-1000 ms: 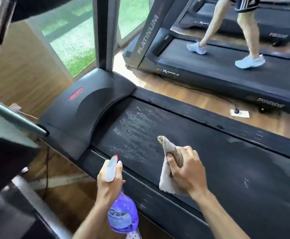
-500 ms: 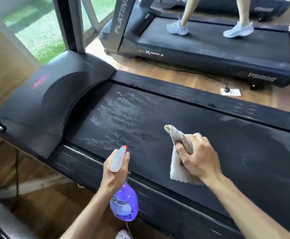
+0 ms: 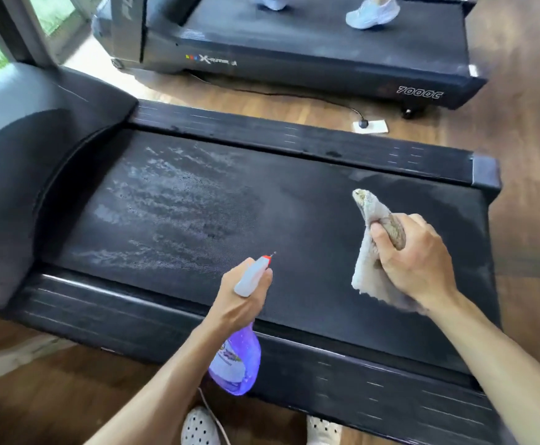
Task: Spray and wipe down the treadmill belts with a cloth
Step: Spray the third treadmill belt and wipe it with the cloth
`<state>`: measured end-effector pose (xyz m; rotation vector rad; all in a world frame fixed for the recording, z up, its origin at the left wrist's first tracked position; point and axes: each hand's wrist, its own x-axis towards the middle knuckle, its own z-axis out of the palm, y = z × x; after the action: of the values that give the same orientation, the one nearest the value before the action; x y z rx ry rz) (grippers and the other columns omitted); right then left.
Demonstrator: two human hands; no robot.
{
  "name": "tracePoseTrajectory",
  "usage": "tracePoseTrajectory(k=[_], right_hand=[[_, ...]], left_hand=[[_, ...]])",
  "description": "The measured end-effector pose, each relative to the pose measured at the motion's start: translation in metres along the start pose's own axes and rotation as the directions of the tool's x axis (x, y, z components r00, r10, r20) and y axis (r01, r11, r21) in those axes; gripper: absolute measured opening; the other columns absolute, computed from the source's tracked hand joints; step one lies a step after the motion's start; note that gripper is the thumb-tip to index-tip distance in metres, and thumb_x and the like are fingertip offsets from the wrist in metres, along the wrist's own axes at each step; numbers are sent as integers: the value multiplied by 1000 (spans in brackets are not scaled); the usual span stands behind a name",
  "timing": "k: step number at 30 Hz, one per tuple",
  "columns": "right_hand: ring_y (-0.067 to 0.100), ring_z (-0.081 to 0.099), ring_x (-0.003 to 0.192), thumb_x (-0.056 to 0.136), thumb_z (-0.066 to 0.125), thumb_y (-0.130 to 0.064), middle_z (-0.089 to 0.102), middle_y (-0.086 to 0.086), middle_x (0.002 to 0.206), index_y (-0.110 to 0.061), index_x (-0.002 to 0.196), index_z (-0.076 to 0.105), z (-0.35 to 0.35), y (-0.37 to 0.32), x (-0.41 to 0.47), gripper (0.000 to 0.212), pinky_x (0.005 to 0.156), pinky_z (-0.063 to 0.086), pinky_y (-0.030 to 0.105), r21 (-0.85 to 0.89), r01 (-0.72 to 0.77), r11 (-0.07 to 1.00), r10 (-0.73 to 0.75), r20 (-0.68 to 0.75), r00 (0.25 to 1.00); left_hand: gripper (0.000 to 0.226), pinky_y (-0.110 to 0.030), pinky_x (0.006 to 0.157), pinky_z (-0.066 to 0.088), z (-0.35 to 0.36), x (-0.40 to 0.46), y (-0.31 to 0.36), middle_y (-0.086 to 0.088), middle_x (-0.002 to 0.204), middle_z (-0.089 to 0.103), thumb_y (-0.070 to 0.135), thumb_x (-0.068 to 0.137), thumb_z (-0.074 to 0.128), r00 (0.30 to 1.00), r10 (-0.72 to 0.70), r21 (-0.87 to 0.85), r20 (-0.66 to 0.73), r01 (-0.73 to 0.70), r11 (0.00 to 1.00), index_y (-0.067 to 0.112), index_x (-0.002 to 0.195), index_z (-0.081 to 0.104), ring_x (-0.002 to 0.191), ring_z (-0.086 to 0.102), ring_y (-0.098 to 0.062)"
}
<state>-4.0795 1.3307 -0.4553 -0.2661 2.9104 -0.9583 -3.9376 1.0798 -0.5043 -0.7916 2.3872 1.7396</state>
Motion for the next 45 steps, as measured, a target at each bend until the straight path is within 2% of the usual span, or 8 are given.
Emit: tracePoseTrajectory(k=[4,12,17,22,29,37,42,45], right_hand=[[26,53,89,92,43,-58,55,-7,90,-26,85,58,-29,34,3,36,72,39,38,-15,-38,999,37,-63,997],[29,56,90,93,46,-55,60,2,94,-20,89,62,-65,98,-1,39,75,44,40,-23,-133,991,129,-115,985],[28,53,82,93,45,-53,57,2,89,-24,83,57,-74,122,-8,33,72,39,37,-33,-148,988,144,-117,983],[27,51,81,93,45,-52,56,3,88,-24,84,57,-74,131,-15,31,72,36,36,-62,-140,988,134,-102,986],[30,56,86,89,41,-60,56,-2,90,-22,84,60,-41,112,-19,43,70,44,40,-87,-99,991,98,-16,995],[25,54,92,100,53,-47,55,-5,95,-31,89,56,6,52,-14,20,70,40,36,-17,-1,1000,3,98,995],[22,52,96,101,54,-49,54,-5,98,-30,95,59,26,21,-16,21,71,39,35,1,54,999,-53,94,994],[17,48,97,96,47,-57,52,-9,100,-25,107,66,39,3,-22,38,72,40,36,-6,85,996,-84,65,994]], left_hand=[[35,-63,70,53,37,2,15,11,68,38,43,95,50,995,2,73,98,-9,997,18,72,38,62,41,-17],[35,-59,67,51,110,0,33,4,70,38,39,96,54,970,-3,72,244,-15,997,14,76,39,63,42,-20],[29,-58,75,55,137,-4,33,-5,77,56,39,99,56,963,4,137,270,-42,990,20,78,51,70,54,-24],[41,-60,65,54,143,-9,15,7,66,42,37,95,61,960,-49,28,275,43,999,2,80,44,60,44,-17],[32,-32,48,54,99,-14,-27,3,64,46,18,101,58,984,-164,-18,-75,163,986,1,75,52,52,46,-11],[23,-61,65,58,33,-20,-78,11,68,46,25,98,63,937,-125,-78,-326,106,991,9,82,55,66,48,-14],[19,-35,55,62,4,-31,-82,10,71,45,32,97,54,827,25,-20,-562,-44,999,17,85,53,60,45,-6],[14,-23,54,59,-13,-27,-84,-11,79,49,28,99,54,784,67,-31,-617,-110,993,33,86,51,61,50,-6]])
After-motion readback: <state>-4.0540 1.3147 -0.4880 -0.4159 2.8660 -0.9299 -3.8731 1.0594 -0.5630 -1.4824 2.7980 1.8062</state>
